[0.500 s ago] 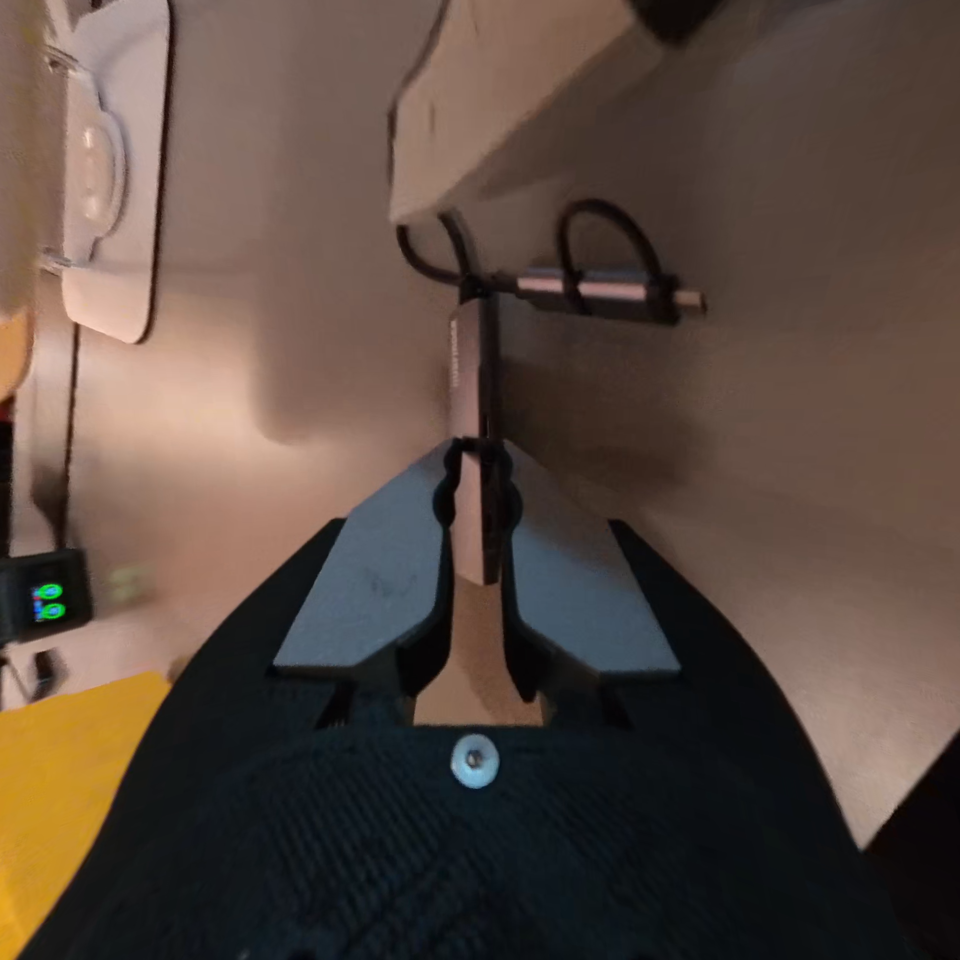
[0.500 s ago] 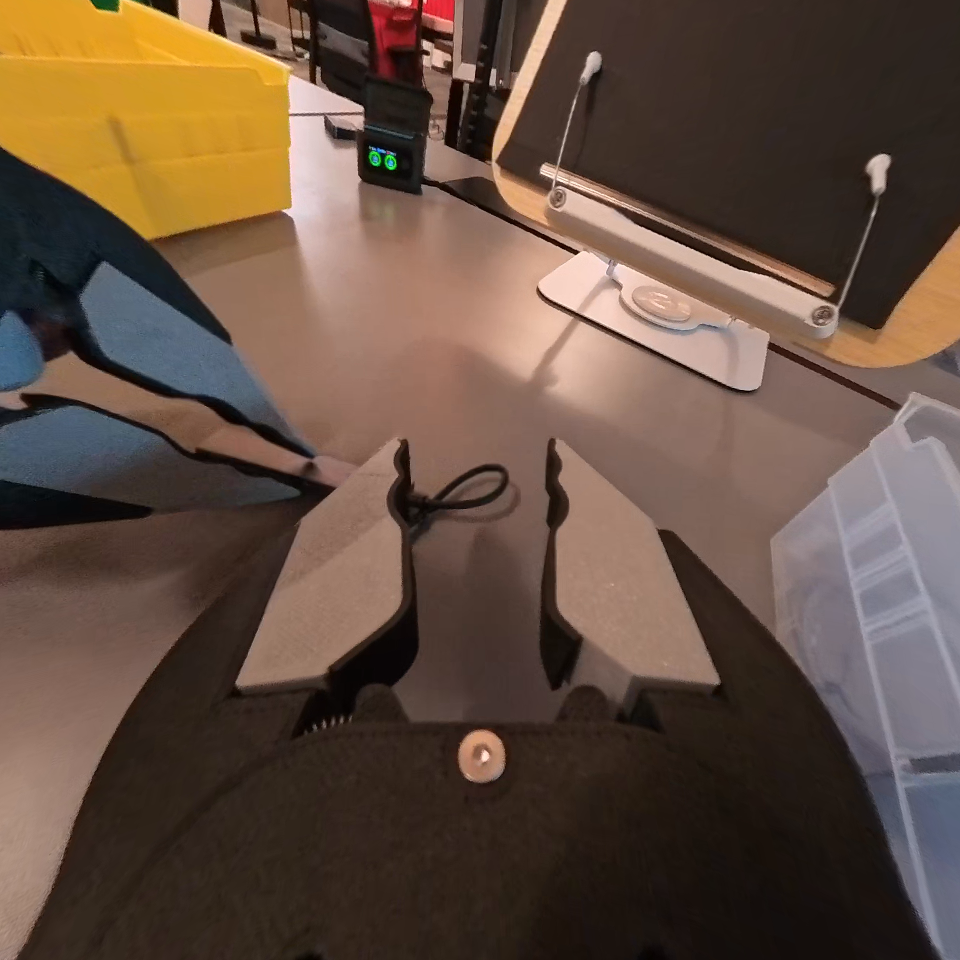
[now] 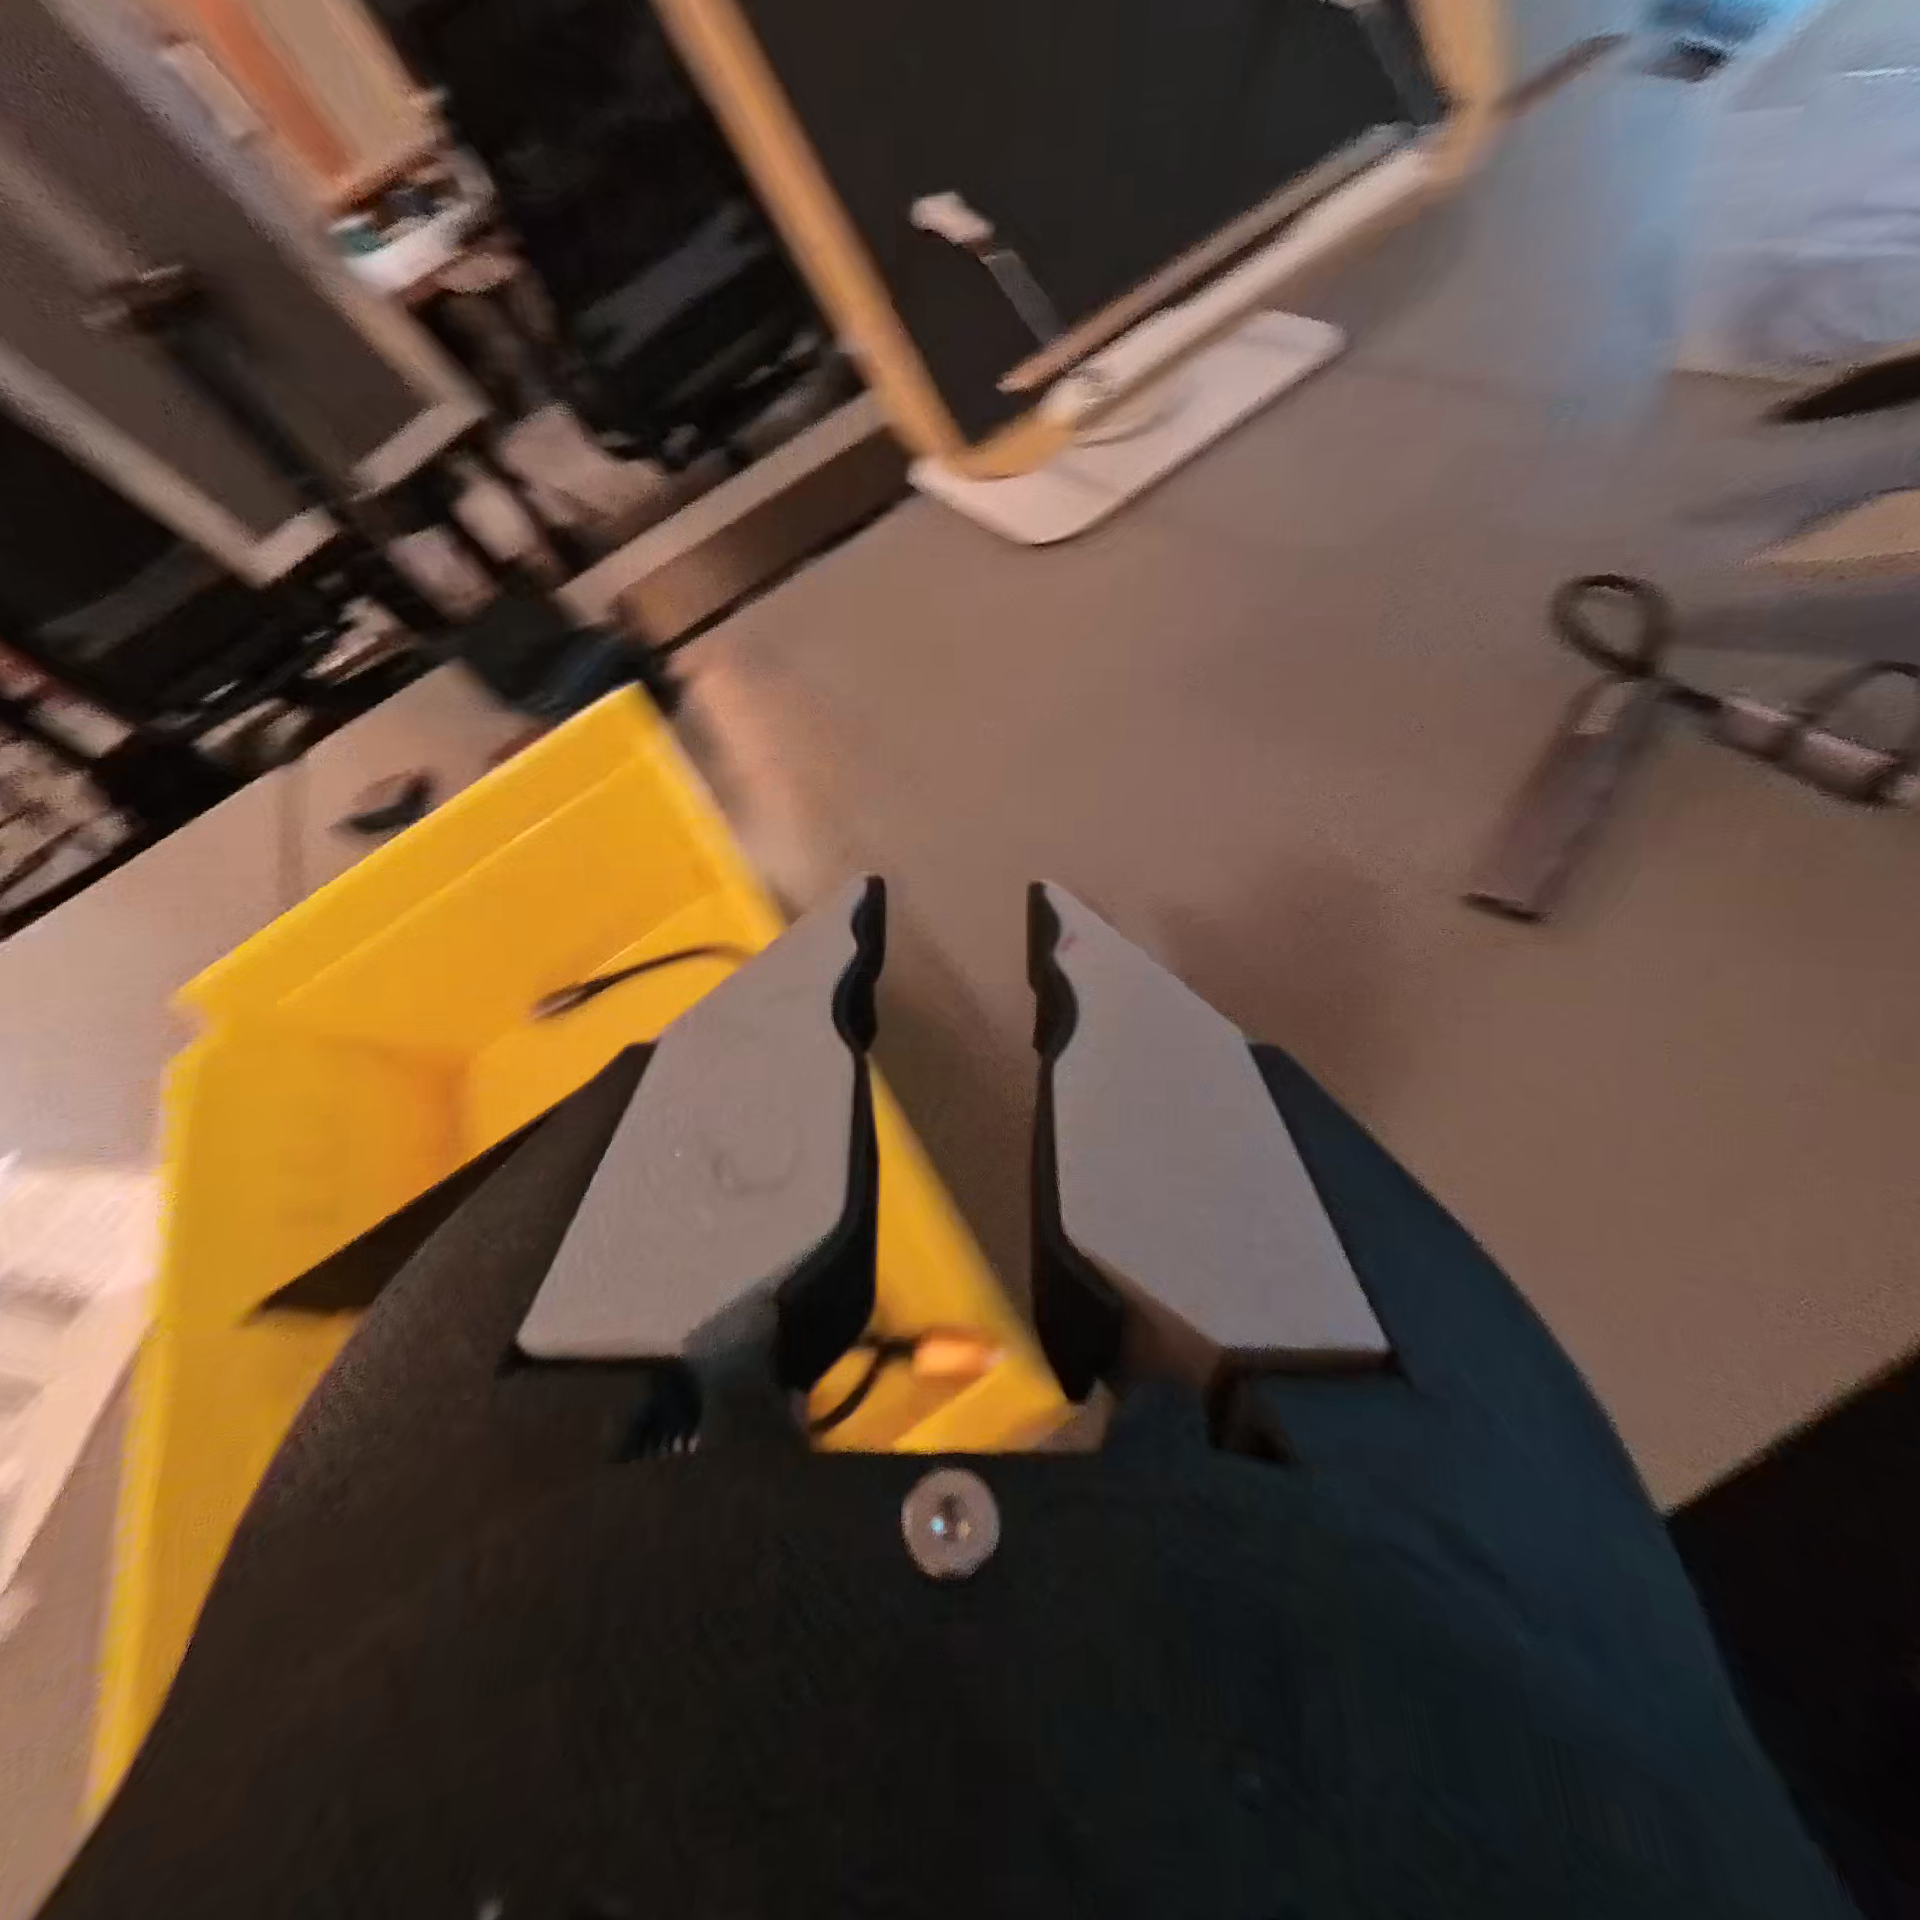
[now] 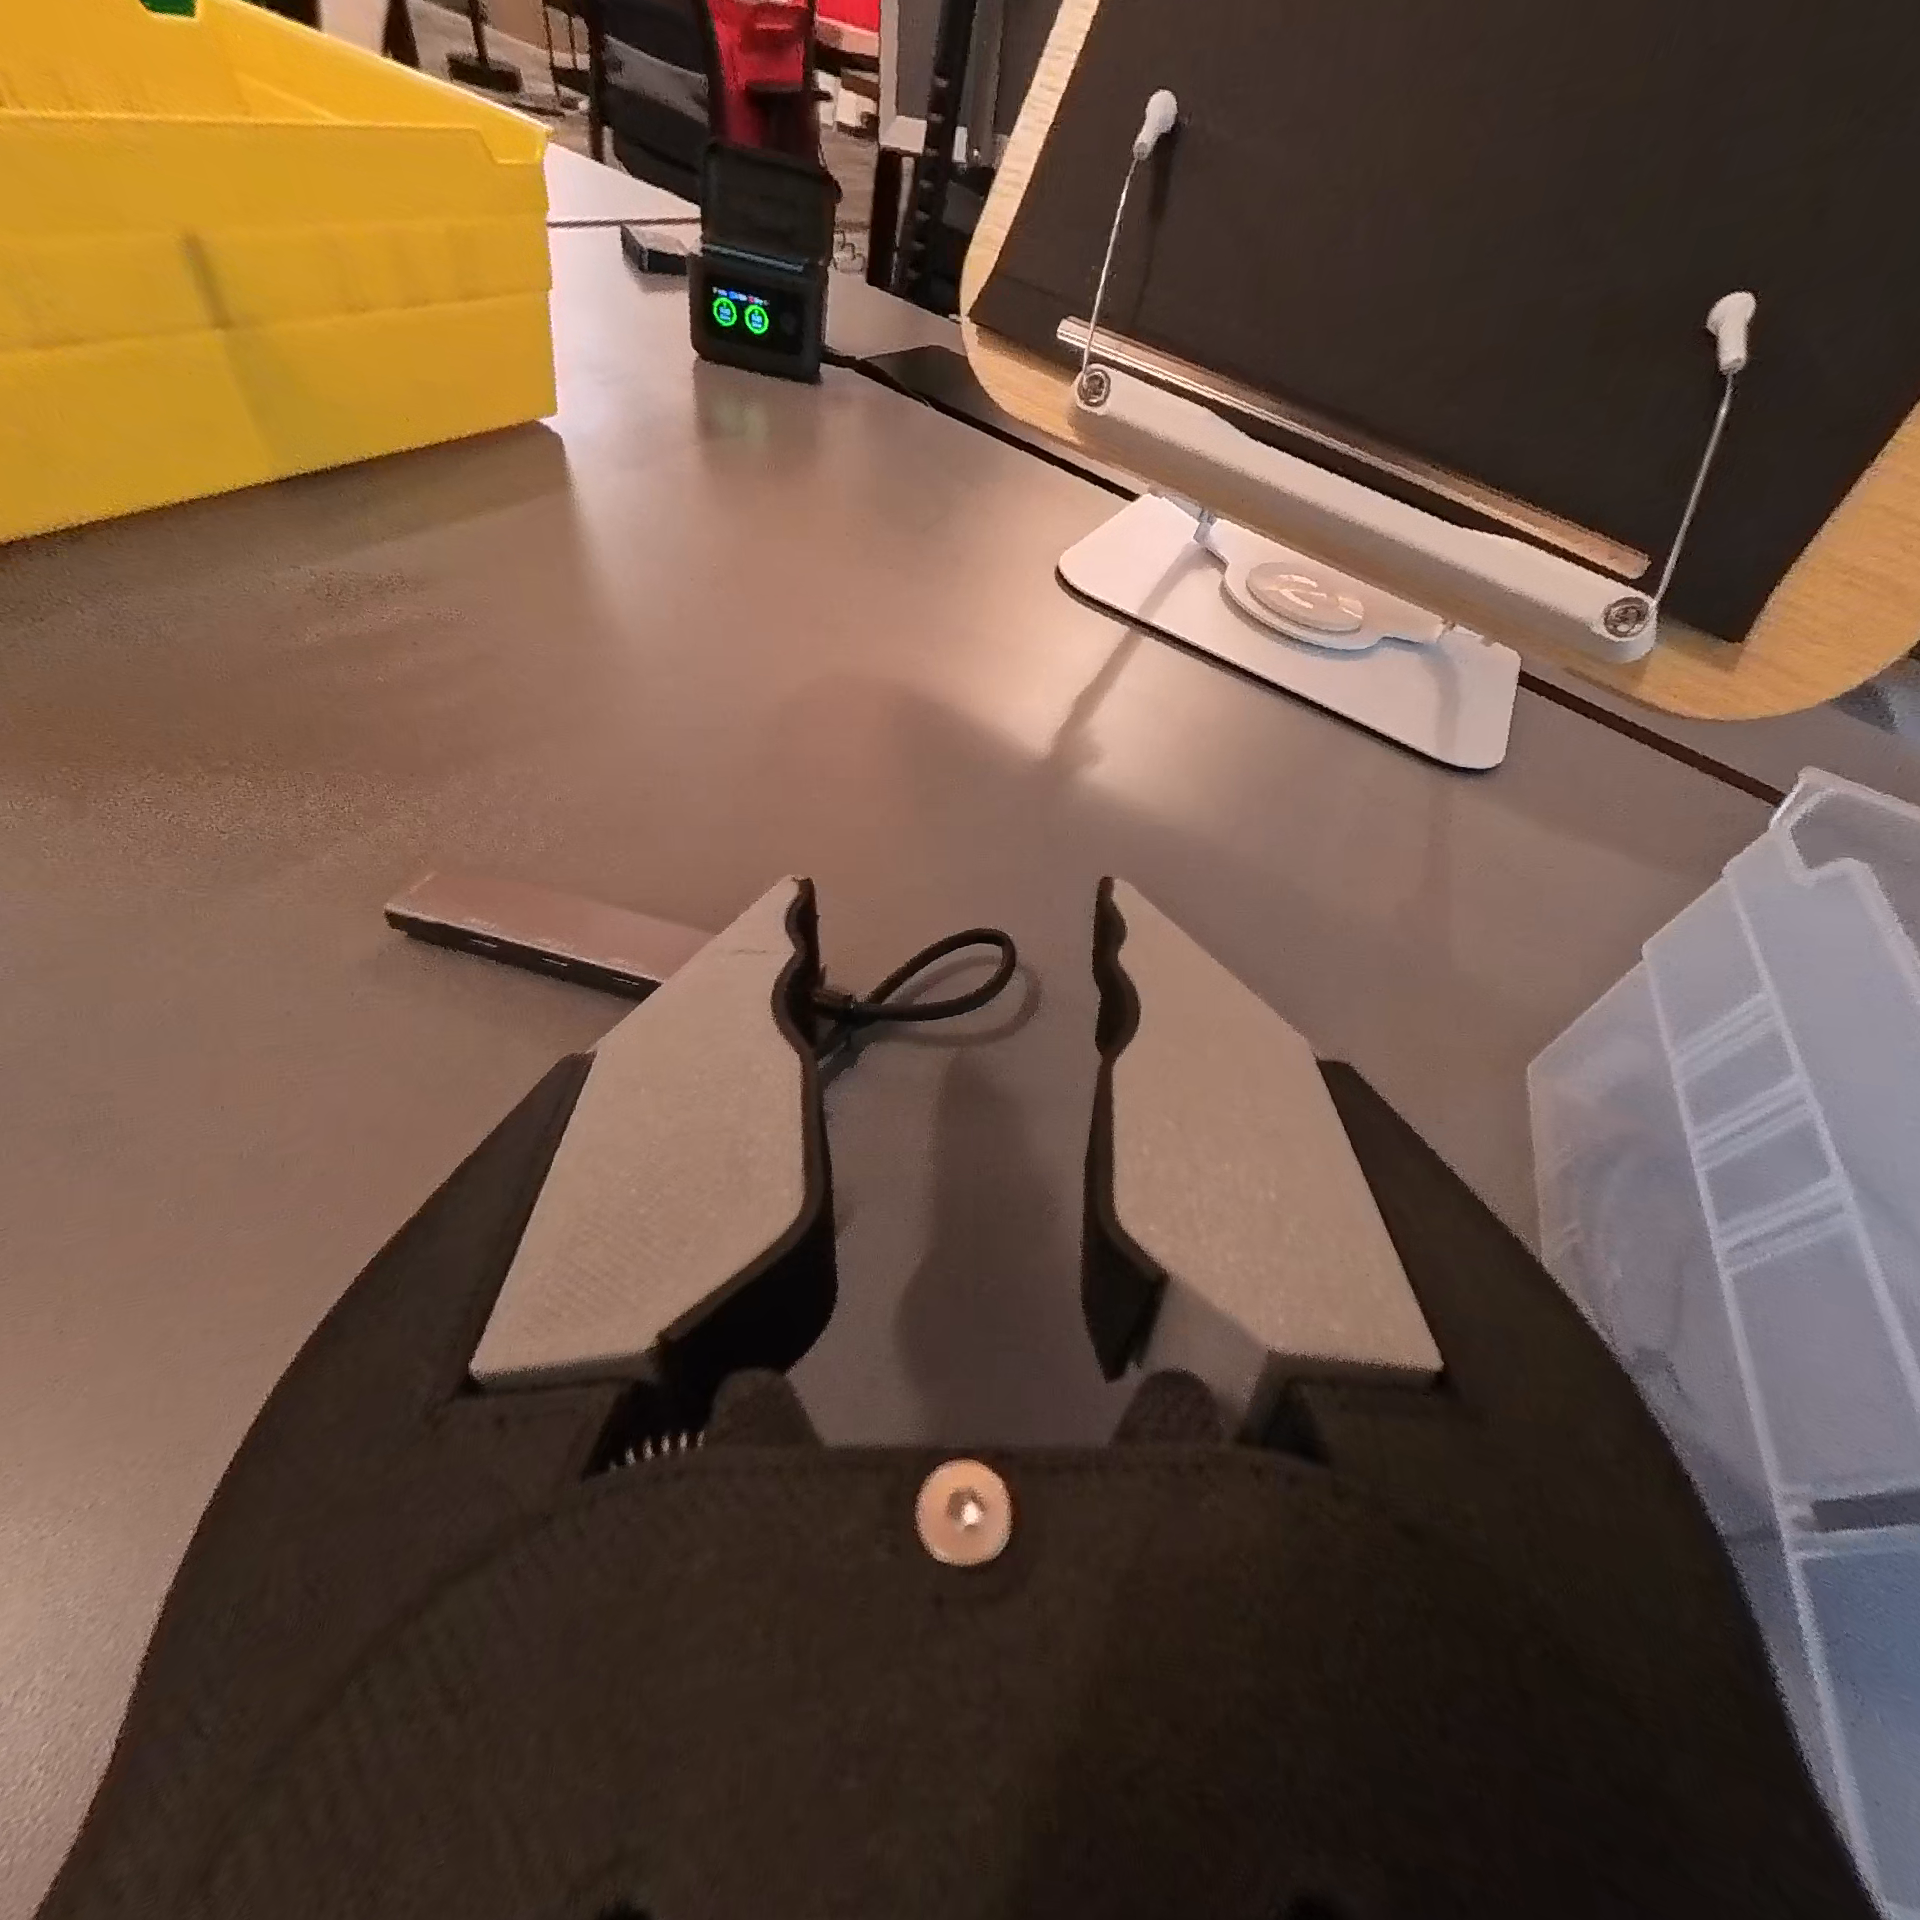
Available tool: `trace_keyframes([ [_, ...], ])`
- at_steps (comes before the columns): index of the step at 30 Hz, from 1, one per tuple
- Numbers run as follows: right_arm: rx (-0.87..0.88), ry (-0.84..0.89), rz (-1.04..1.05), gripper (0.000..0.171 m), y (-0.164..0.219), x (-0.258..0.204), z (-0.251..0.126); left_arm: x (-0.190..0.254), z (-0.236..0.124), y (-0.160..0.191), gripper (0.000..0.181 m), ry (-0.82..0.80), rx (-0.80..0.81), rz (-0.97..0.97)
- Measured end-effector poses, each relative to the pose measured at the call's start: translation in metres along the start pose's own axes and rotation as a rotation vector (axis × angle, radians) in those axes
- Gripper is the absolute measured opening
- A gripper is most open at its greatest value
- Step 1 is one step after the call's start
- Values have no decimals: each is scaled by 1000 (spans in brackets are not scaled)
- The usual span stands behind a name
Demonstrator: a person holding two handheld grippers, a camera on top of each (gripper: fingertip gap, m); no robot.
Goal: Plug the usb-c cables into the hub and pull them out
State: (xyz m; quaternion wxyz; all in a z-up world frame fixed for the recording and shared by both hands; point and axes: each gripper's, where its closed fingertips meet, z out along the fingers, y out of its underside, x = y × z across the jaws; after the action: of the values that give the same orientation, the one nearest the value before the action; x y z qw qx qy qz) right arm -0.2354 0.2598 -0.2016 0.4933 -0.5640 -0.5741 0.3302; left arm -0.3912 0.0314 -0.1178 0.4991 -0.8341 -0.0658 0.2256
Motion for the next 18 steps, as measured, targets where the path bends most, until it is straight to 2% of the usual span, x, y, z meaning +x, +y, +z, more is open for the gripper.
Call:
trace_keyframes([
  [1, -1, 1, 5, 51, 0, 1, 0, -27, -10, 9, 27, -79, -12, -38],
  [3, -5, 2, 9, 51, 1, 1, 1, -76, -24, 35, 32, -214, -42, -150],
  [5, -14, 5, 4, 52, 2, 1, 1, -108, -26, 77, 32, -268, -133, -261],
  [7, -21, 16, -8, 52, 3, 1, 2, -126, -18, 125, 61, -288, -275, -373],
  [9, -23, 30, -29, 52, 3, 1, 1, -129, -7, 155, 67, -270, -365, -461],
  [15, -39, 62, -128, 52, 5, -5, 1, -131, 16, 156, 72, -289, -329, -468],
  [18, -51, 70, -188, 52, 6, -9, 2, -138, 26, 169, 65, -343, -403, -397],
])
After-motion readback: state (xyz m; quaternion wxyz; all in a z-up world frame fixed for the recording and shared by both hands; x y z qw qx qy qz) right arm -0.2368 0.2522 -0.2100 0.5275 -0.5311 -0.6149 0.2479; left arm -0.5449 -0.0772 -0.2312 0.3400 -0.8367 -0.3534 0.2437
